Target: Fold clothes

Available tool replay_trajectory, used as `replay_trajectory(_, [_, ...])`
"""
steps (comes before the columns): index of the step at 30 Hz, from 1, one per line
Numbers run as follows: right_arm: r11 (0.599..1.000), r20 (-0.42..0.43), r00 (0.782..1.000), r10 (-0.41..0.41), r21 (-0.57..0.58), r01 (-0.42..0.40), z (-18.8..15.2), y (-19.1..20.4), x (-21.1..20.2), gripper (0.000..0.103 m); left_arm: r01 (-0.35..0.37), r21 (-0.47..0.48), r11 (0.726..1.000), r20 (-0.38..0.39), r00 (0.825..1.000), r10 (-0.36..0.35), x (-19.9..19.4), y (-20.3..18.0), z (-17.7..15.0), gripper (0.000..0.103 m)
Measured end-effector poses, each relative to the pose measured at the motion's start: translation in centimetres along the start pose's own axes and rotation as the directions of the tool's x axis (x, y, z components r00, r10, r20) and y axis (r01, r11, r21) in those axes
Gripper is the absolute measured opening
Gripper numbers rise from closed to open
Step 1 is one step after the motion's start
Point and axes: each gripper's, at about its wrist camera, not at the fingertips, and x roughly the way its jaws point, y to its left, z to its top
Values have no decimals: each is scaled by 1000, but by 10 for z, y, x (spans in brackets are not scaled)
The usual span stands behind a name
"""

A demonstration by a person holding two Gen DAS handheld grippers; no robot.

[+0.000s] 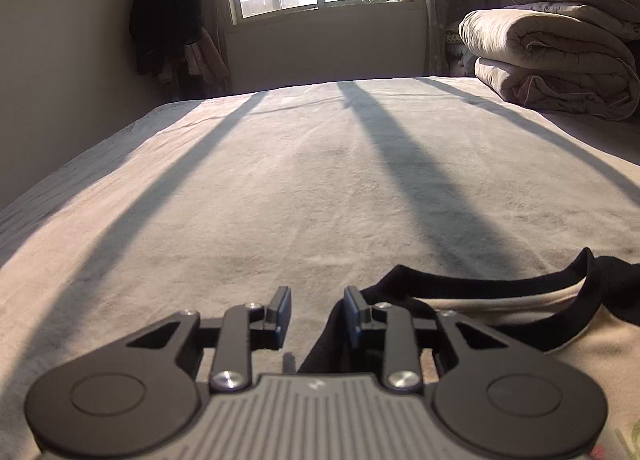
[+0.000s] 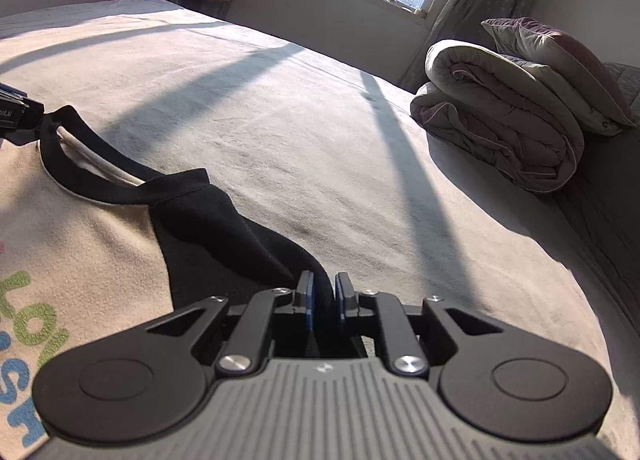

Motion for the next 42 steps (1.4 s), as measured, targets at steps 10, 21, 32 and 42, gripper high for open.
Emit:
replay_trajectory(10, [999, 16, 999, 33, 11, -33, 4, -10, -68, 43, 74, -40, 996, -59, 995, -76, -75, 11, 5, 59])
replay_trajectory(21, [994, -11, 996, 90, 69, -89, -14, -12, -136, 47, 145, -52, 988, -163, 975, -152, -149, 14, -25, 60])
replay_trajectory(32, [970, -44, 980, 194, 159, -185, -58, -2, -189, 50, 267, -281, 922, -287, 893, -346, -165, 35, -78, 53])
replay_trajectory(42, [884, -2, 891, 454, 130, -450, -78, 51, -247, 50, 332, -550, 766, -229, 822, -521, -149, 37, -108, 31])
